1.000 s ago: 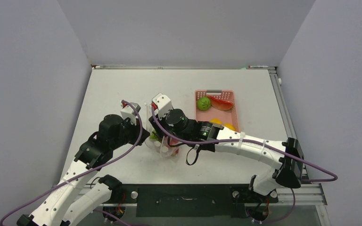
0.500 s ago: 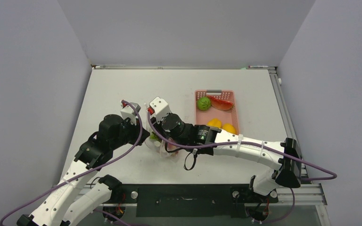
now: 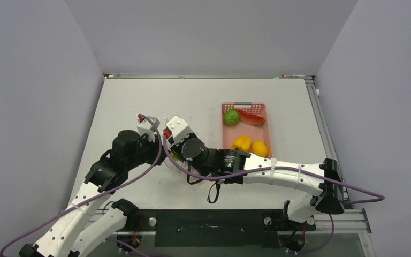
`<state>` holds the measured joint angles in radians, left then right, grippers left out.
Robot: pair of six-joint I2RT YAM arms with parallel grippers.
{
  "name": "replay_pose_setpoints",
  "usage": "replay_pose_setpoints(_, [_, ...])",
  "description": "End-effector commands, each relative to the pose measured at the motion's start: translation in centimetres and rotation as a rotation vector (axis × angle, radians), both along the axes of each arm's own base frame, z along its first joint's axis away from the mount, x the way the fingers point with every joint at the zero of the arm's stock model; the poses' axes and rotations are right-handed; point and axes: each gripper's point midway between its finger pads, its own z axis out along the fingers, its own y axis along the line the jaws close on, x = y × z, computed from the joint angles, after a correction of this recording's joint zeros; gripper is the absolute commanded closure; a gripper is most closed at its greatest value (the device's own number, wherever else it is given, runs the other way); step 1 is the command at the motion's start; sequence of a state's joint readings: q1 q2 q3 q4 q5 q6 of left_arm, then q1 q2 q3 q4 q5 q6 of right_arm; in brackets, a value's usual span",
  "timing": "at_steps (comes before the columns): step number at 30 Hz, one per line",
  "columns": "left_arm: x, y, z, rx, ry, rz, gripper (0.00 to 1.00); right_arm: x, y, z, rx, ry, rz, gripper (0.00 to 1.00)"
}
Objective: Place the food in the zip-top bag and seal the zipper
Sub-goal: Place the fake vegetable in the zipper food storage bag.
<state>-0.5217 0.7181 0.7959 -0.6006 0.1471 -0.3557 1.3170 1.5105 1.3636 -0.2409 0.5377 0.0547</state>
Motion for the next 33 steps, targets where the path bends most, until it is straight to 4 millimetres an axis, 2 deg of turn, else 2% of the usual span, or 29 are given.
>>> replay_pose_setpoints(1, [0.5, -0.5, 1.1, -0.029, -0.040, -0.012, 1.00, -0.1, -0.5, 5.5, 0.136, -0.102, -0.029, 0.95])
replay_pose_setpoints(4, [0.5, -0.5, 1.2, -0.030, -0.040, -0.013, 1.00, -0.5, -0.2, 5.9, 0.120, -0.157, -0.006, 0.95])
replay_pose_setpoints(9, [0.5, -0.5, 1.2, -0.031, -0.040, -0.014, 1.00, -0.3, 0.1, 5.0, 0.089, -0.215, -0.012, 0.95])
replay_pose_setpoints(23, [0.4, -0.5, 1.2, -0.034, -0.042, -0.016, 1.00, 1.3, -0.3, 0.6, 0.004, -0.336, -0.054, 0.95])
replay_pose_setpoints(33, [0.4, -0.5, 1.2, -0.034, -0.043, -0.014, 1.00, 3.1, 0.3, -2.9, -0.012, -0.293, -0.052, 0.95])
